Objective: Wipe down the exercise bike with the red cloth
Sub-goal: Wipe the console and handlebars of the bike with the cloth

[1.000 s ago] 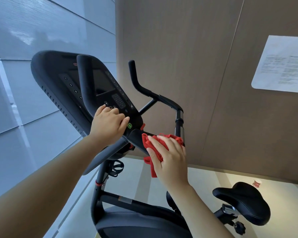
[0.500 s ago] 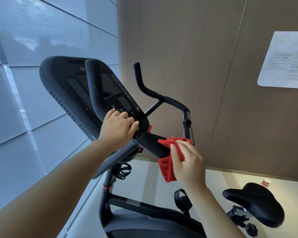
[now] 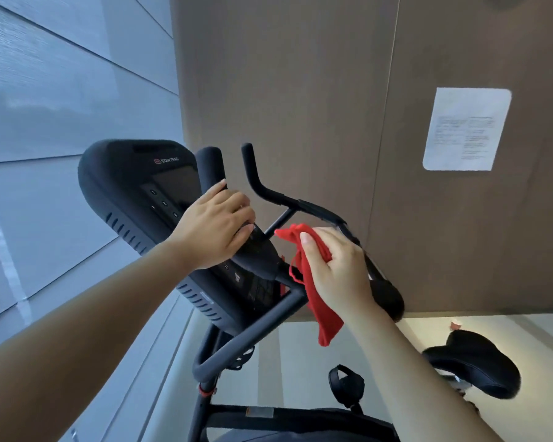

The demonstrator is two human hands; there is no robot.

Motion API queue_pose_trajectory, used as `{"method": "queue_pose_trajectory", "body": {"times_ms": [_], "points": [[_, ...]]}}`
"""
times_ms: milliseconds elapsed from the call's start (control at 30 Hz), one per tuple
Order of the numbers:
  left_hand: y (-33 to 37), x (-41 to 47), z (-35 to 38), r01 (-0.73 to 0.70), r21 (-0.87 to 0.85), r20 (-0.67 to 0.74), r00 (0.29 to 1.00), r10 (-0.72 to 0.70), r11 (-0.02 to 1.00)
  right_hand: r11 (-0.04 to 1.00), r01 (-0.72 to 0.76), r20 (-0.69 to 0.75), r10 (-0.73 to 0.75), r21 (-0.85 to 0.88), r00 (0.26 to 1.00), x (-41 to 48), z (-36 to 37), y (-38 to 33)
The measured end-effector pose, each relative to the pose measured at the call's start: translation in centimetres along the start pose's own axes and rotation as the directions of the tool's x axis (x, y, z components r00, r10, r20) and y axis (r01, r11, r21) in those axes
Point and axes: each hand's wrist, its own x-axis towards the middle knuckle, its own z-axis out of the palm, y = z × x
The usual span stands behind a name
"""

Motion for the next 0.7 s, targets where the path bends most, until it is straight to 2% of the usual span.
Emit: {"method": "queue_pose_trajectory", "body": {"times_ms": [67, 133, 333, 500, 700], "points": [[-0.4, -0.3, 0.7, -0.055, 0.043, -0.045, 0.997, 0.057, 0.998, 0.95, 0.026, 0.131, 0.016, -0.312, 0.991, -1.7, 0.8, 0.3], [-0.3, -0.5, 1.5, -0.069, 0.062, -0.105, 0.992, 0.075, 0.996, 0.864, 0.038, 0.133, 0.034, -0.503, 0.99, -3.4, 0.9, 0.7], [-0.2, -0.7, 2.5, -0.08, 0.019, -0.22, 0.972, 0.082, 0.997, 0.815, -0.005, 0.022, 0.022, -0.58, 1.0, -5.8, 0.5, 1.2], [-0.2, -0.9, 2.8, -0.091, -0.009, -0.25, 0.964, 0.086, 0.996, 0.8, -0.092, -0.147, 0.005, -0.593, 0.989, -4.9, 2.5, 0.3], [-0.1, -0.7, 3.4, -0.081, -0.009, -0.277, 0.958, 0.076, 0.997, 0.749, 0.069, 0.01, -0.083, -0.659, 0.997, -4.2, 2.4, 0.1]]}}
